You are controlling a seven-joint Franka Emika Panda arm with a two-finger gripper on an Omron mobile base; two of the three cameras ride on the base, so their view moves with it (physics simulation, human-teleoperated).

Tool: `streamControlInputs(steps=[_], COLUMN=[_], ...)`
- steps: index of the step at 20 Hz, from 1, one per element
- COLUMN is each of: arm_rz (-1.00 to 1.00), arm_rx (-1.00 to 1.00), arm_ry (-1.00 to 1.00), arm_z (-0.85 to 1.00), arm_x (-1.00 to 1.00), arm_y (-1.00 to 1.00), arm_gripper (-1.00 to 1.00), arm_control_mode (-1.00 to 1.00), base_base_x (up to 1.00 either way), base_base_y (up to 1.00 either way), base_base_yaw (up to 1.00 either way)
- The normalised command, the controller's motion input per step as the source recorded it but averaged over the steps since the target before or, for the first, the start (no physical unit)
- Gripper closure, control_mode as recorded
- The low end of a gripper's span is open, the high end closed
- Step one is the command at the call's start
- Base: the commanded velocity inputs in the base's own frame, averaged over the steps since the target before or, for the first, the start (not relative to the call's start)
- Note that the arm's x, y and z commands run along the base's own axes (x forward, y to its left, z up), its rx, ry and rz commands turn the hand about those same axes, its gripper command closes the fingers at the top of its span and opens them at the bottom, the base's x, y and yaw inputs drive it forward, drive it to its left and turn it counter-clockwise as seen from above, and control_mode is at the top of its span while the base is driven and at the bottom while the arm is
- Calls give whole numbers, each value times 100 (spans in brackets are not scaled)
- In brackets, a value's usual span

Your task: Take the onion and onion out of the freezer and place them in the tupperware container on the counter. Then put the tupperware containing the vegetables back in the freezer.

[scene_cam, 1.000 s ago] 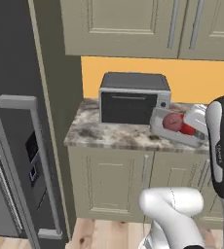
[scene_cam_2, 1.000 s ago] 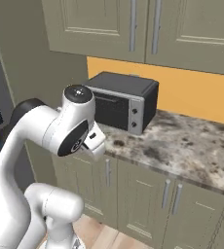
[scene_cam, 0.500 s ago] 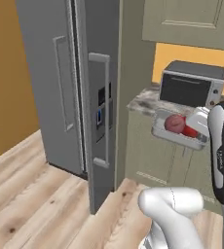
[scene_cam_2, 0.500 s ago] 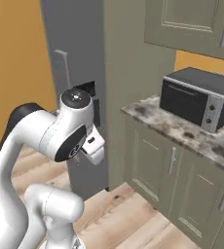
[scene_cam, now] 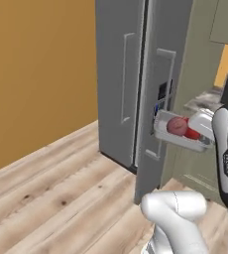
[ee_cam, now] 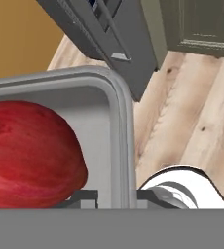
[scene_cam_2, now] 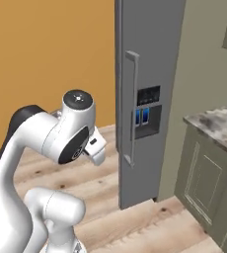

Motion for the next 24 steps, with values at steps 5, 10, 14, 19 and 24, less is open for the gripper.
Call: streamControlInputs(steps=[5, 10, 14, 19, 24], arm_rz=[0, 0, 0, 0, 0], arm_rx=[0, 0, 0, 0, 0], arm_ry=[0, 0, 0, 0, 0], arm_z=[0, 0, 0, 0, 0], arm_x=[0, 0, 0, 0, 0], arm_y=[0, 0, 0, 0, 0], arm_gripper=[100, 100, 100, 100, 100], arm_control_mode=[100, 100, 100, 100, 100], base_base_x=[90, 98, 92, 76, 59], base_base_y=[82, 94, 81, 78, 54], base_base_yaw=[14, 4, -9, -32, -52])
